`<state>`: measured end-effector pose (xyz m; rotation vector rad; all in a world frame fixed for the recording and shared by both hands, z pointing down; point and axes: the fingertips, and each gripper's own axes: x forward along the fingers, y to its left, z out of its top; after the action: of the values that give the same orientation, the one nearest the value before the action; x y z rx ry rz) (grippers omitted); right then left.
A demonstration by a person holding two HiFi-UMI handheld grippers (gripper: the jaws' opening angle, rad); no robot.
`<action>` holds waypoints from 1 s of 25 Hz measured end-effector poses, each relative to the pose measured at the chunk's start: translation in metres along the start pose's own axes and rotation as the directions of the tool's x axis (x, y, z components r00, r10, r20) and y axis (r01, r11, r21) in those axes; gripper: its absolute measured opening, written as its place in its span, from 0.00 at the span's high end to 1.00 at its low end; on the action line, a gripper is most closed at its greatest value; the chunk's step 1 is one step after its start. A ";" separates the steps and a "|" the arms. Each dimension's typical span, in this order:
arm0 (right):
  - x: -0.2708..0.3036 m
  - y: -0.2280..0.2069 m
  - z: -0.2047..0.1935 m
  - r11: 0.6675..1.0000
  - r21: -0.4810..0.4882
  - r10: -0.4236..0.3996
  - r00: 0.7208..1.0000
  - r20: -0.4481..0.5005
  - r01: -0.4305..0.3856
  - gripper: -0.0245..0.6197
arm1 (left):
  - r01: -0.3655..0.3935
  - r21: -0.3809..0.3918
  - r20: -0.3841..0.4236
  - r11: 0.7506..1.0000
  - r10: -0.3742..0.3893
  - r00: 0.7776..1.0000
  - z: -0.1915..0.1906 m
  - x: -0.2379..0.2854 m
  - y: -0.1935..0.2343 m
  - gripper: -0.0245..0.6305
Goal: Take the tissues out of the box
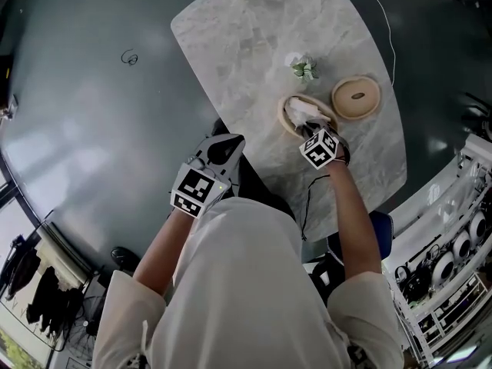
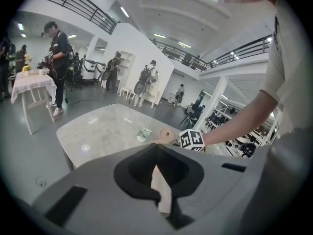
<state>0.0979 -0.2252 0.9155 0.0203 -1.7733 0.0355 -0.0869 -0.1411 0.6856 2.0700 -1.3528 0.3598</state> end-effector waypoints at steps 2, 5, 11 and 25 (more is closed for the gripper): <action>-0.007 -0.002 0.000 1.000 0.015 -0.008 1.000 0.012 0.007 0.88 | 0.003 0.011 0.007 1.000 -0.003 1.000 0.005 -0.002 -0.002 0.95; -0.018 -0.006 0.001 0.999 0.050 -0.021 0.999 0.034 0.019 0.88 | 0.006 0.026 0.017 1.000 -0.007 1.000 0.012 -0.004 -0.006 0.95; -0.044 -0.007 0.002 0.996 0.083 -0.029 0.998 0.063 0.024 0.88 | 0.022 0.086 0.024 0.996 -0.024 0.999 0.025 -0.012 -0.016 0.95; -0.139 -0.018 0.012 0.965 0.217 -0.188 0.965 0.185 0.146 0.88 | 0.070 0.216 0.077 0.974 -0.088 0.993 0.072 -0.028 -0.031 0.95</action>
<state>0.1147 -0.2445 0.7775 0.3323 -1.9616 0.0931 -0.0792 -0.1578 0.6044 2.3333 -1.3255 0.4009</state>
